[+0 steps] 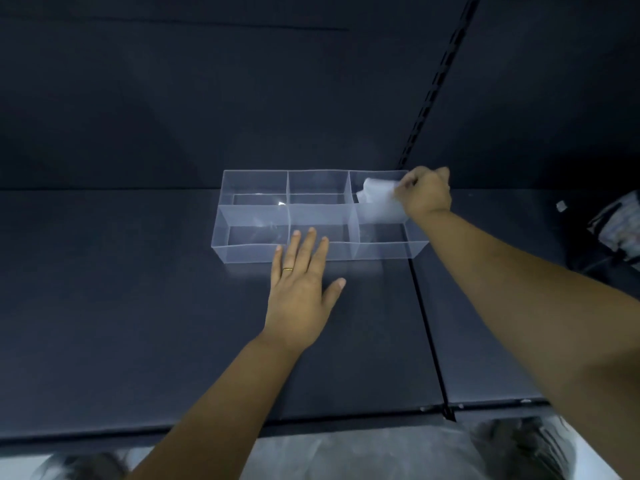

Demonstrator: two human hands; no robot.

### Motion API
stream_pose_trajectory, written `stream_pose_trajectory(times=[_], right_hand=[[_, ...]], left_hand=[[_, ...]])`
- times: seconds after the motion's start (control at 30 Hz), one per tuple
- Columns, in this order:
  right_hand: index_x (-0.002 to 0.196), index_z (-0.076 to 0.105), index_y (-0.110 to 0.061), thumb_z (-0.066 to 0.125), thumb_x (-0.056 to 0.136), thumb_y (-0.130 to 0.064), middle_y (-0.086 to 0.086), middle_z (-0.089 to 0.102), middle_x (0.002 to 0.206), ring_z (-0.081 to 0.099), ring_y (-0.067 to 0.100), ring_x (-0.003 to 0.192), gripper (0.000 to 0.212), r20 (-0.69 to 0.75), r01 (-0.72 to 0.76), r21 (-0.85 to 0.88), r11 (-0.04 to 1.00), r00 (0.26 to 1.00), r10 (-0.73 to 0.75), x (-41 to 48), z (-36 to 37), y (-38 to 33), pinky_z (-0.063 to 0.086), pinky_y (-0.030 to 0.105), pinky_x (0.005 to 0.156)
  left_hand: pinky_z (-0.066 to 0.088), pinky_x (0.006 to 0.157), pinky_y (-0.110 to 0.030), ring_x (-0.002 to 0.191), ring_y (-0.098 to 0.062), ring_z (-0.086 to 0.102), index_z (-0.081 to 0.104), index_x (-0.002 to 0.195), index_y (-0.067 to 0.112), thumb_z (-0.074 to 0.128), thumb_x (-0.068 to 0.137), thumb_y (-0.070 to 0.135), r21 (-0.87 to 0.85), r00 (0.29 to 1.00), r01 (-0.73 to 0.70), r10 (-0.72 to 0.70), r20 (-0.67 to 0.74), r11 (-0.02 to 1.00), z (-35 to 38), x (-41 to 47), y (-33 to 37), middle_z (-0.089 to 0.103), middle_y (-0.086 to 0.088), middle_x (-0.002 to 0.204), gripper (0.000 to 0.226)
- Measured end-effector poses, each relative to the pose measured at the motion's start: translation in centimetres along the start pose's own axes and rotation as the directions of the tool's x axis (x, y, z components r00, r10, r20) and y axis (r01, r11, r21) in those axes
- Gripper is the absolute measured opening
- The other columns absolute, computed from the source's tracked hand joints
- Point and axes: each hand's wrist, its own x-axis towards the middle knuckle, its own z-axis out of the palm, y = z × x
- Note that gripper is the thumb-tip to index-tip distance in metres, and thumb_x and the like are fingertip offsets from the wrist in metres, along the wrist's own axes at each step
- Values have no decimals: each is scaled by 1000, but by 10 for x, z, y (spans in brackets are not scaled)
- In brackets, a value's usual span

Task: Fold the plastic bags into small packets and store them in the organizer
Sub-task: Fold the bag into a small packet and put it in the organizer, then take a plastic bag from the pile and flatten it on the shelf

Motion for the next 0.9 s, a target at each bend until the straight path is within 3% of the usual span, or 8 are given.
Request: stream_pose_trajectory(times=[0.1, 0.23, 0.4, 0.53, 0.67, 0.73, 0.83, 0.9], right_hand=[[99, 63, -9, 63, 88, -19, 8, 40, 120, 54, 24, 101, 14, -45, 101, 139, 985, 994, -95, -45, -20, -1, 44, 30, 96], [83, 63, -10, 63, 87, -14, 3, 48, 95, 51, 13, 77, 6, -75, 322, 245, 915, 947, -313, -168, -29, 5, 40, 20, 75], [72, 61, -14, 60, 88, -29, 2, 57, 78, 59, 22, 73, 22, 387, 497, 131, 858, 771, -506, -335, 2, 50, 44, 32, 68], [117, 61, -19, 56, 87, -53, 6, 48, 137, 40, 24, 132, 45, 653, 542, -400, 739, 734, -185, -383, 4, 109, 21, 42, 113], [94, 65, -12, 86, 60, -40, 14, 63, 105, 61, 33, 96, 49, 263, 398, -566, 722, 917, -299, -375, -24, 140, 35, 45, 93], [107, 59, -10, 79, 69, -44, 15, 57, 109, 54, 34, 103, 55, 115, 145, -585, 798, 989, -96, -361, -42, 147, 33, 46, 93], [119, 55, -10, 63, 85, -50, 14, 56, 122, 49, 33, 117, 52, 186, -177, -566, 805, 924, 334, -347, -62, 159, 36, 42, 98], [89, 61, -8, 60, 91, -38, 13, 64, 94, 59, 30, 96, 29, 396, -215, -385, 898, 840, 371, -343, -73, 157, 43, 34, 83]], left_hand=[[-21, 115, -32, 144, -12, -20, 8, 153, 20, 33, 99, 48, -1, 998, 69, -69, -4, 998, -3, -36, -6, -4, 3, 161, 66], [-14, 116, -37, 147, -18, -11, 13, 153, 21, 30, 98, 51, 71, 970, 224, -230, 79, 972, 3, -102, -29, 0, 0, 161, 65], [-12, 117, -41, 148, -20, -10, 6, 153, 26, 30, 97, 53, 140, 934, 317, -334, 125, 938, 9, -178, -50, -4, 2, 161, 67], [-16, 115, -40, 146, -16, -18, -4, 152, 30, 28, 96, 58, 140, 917, 319, -343, 205, 937, 10, -187, -57, -14, 6, 160, 70], [-17, 114, -40, 144, -15, -23, -10, 151, 32, 24, 95, 61, 175, 898, 306, -345, 274, 936, 10, -184, -63, -21, 8, 158, 72], [-17, 114, -41, 144, -16, -24, -12, 151, 32, 20, 94, 62, 183, 899, 295, -337, 281, 938, 11, -185, -62, -22, 7, 158, 71], [-15, 115, -42, 144, -17, -23, -11, 151, 32, 21, 94, 62, 172, 895, 300, -340, 288, 938, 9, -182, -63, -21, 7, 158, 72], [-14, 116, -43, 144, -17, -24, -12, 151, 31, 21, 94, 63, 182, 882, 302, -346, 320, 936, 6, -181, -63, -23, 6, 158, 73]])
